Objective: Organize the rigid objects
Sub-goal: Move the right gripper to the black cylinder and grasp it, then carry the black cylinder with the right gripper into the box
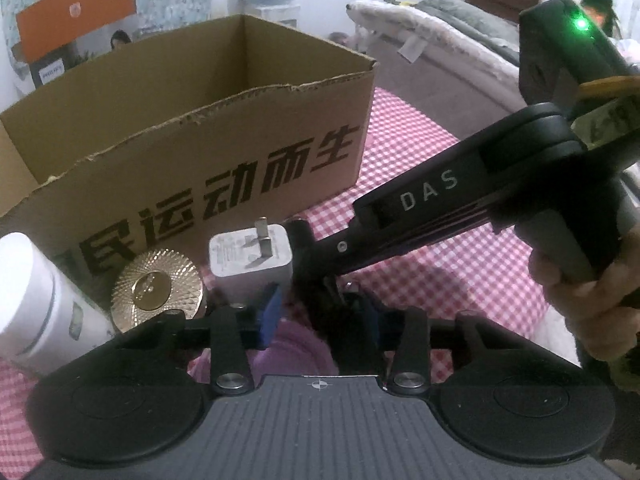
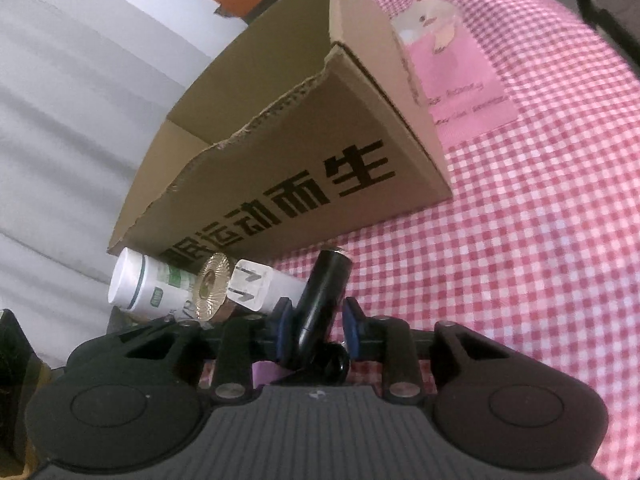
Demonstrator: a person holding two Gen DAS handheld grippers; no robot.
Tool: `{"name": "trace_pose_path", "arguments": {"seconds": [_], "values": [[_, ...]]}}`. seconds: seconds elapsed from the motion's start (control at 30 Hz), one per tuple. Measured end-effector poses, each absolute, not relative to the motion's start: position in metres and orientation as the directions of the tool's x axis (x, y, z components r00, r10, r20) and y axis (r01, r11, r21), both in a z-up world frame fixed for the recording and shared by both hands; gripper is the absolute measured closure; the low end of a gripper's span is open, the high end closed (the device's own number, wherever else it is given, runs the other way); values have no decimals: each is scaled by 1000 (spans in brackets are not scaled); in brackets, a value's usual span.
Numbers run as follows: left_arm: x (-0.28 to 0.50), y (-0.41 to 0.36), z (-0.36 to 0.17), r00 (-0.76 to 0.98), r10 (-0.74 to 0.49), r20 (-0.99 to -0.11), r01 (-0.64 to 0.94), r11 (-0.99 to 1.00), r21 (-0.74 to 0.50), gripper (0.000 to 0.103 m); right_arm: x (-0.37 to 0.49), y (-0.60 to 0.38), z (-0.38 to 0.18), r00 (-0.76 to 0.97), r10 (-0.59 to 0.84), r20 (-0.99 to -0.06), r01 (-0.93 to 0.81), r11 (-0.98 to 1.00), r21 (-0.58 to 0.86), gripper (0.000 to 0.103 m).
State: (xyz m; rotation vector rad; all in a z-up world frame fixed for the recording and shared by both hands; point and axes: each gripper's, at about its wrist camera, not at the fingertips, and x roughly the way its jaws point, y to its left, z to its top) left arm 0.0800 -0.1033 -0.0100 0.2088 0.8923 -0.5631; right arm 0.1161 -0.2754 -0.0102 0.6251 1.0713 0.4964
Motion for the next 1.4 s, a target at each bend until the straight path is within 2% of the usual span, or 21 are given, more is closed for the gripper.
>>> {"name": "trace_pose_path", "arguments": {"seconds": [0.07, 0.23, 0.53, 0.63, 0.9, 1.17, 1.4], "values": [[83, -104, -12, 480, -377, -793, 538, 840, -73, 71, 120, -273, -11, 390, 655, -648, -80, 725, 684, 75], [87, -106, -13, 455, -401, -795, 539, 835, -113, 76, 124, -267, -15, 362, 665, -653, -85, 721, 687, 80], [100, -117, -16, 430, -379, -819, 532, 840, -109, 73, 126, -275, -13, 350, 650, -675, -81, 739, 669, 81], [106, -120, -22, 421, -364, -831, 510, 852, -115, 72, 131, -270, -11, 338, 638, -692, -99, 756, 648, 78], [100, -118, -25, 462, -372, -805, 516, 851, -97, 74, 133, -254, -13, 361, 630, -687, -115, 761, 638, 77], [78, -115, 2, 520, -417, -745, 544, 835, -88, 74, 110, -265, 5, 425, 618, -662, -110, 761, 639, 77], [59, -96, 57, 625, -445, -641, 551, 834, -42, 74, 84, -262, 61, 523, 591, -614, -183, 782, 596, 77]]}}
